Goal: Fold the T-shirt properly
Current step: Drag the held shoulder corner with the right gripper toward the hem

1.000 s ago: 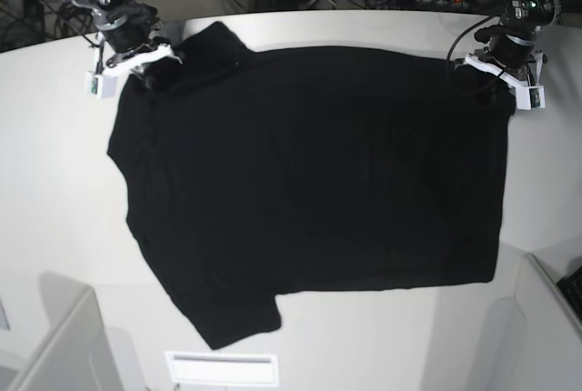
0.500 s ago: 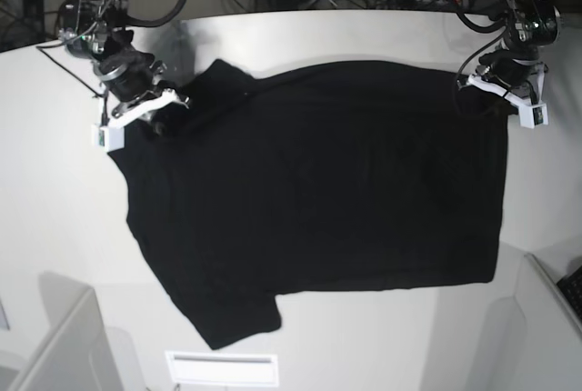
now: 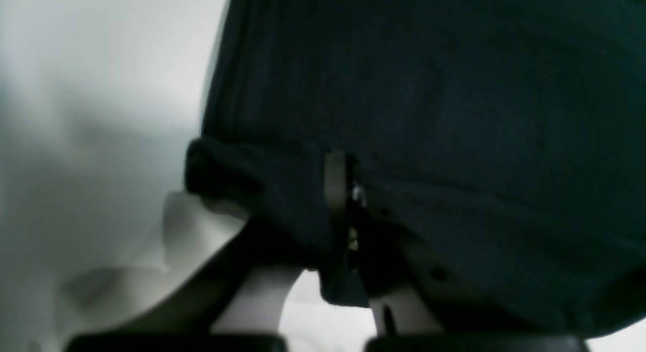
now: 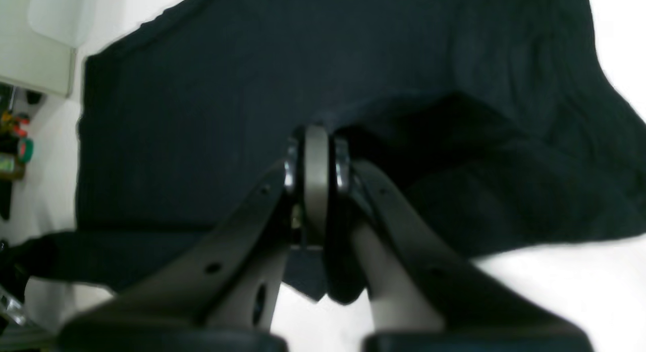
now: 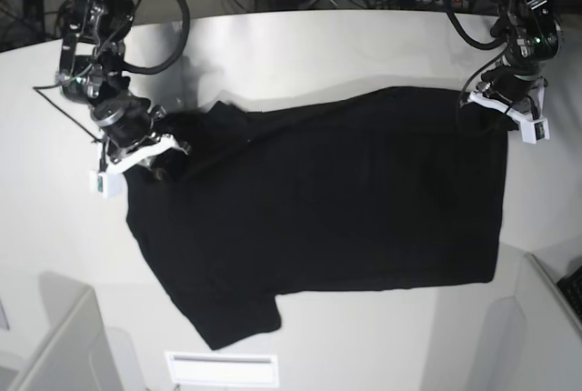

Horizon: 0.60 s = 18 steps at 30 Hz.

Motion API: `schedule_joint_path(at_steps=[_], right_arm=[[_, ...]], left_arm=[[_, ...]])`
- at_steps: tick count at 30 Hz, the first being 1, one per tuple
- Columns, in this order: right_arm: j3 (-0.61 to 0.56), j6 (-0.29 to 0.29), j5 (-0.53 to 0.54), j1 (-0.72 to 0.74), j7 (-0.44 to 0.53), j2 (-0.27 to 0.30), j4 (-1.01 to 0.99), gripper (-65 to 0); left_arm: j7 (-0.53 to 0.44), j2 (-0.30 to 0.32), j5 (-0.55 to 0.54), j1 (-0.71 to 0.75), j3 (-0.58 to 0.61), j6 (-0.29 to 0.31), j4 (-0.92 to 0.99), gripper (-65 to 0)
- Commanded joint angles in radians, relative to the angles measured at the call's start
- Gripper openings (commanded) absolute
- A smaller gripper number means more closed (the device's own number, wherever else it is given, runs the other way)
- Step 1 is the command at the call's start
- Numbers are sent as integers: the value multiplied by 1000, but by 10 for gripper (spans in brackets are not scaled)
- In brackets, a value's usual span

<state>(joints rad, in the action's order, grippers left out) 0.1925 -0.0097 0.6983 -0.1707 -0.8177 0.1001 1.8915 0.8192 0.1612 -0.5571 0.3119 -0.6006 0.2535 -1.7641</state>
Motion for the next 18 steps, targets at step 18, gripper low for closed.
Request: schedule_joint_path(at_steps=[18], right_arm=[[-41,6,13,290,21,8,-306,-650]], left_arm=[[-24,57,-10,-156,117,-104,158,-650]])
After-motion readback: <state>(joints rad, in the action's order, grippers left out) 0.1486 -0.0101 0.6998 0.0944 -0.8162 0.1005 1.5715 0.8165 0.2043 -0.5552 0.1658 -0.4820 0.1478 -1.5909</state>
